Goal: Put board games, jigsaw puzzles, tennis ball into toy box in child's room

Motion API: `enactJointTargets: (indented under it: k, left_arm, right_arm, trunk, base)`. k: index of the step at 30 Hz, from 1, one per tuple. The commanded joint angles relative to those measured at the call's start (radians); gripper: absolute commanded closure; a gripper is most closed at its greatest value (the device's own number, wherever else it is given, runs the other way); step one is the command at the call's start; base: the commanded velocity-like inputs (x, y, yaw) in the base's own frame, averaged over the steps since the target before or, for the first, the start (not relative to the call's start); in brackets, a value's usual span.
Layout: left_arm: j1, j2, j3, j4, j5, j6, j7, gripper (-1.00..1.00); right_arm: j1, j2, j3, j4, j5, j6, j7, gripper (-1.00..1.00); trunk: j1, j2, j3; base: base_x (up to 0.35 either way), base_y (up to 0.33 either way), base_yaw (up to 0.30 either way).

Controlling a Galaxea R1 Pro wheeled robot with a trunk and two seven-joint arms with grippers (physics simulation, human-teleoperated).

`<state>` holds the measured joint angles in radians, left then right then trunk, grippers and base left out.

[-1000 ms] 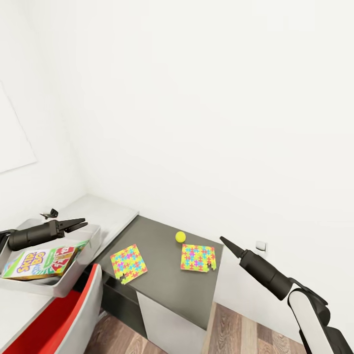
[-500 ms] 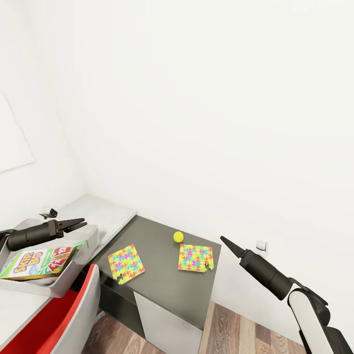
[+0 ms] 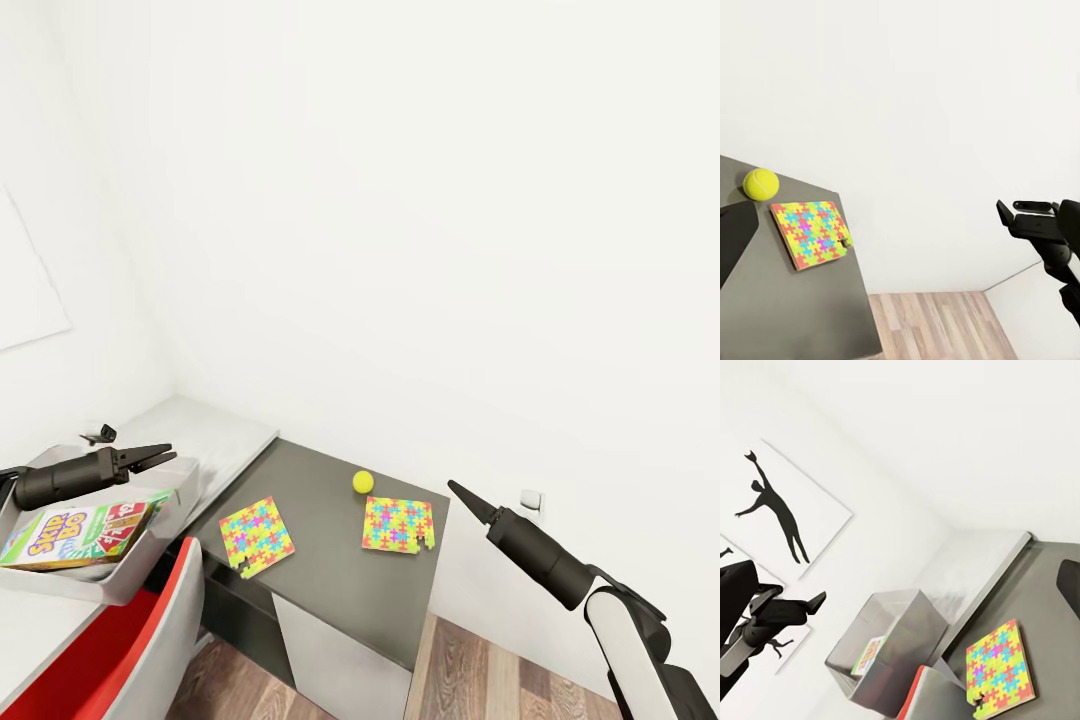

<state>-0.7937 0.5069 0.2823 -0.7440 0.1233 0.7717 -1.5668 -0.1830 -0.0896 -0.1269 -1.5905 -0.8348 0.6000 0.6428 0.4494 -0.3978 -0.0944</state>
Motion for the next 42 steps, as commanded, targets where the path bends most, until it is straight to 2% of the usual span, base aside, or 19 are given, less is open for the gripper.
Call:
enactJointTargets:
  k: [1,13,42]
  left_arm:
    - [-0.001,0.000,0.000,0.000,-0.001,0.011,-0.004,-1.00]
    - [-0.001,0.002,0.001,0.000,-0.001,0.010,-0.004,-1.00]
    - [-0.001,0.002,0.001,0.000,-0.002,0.009,-0.004,-1.00]
  right_arm:
    - [-0.001,0.000,-0.001,0.000,-0.006,0.008,0.000,-1.00]
    - [-0.001,0.000,-0.002,0.000,-0.006,0.009,0.001,-1.00]
    - [-0.001,-0.001,-0.002,0.001,-0.007,0.009,0.001,-1.00]
  trunk:
    - [0.001,-0.002,-0.002]
    - [0.001,-0.002,0.001]
    - [0.001,-0.002,0.036]
  base:
    - [0.000,0.000,0.000]
    - [-0.023,0.000,-0.041]
    - [-0.031,0.000,-0.195]
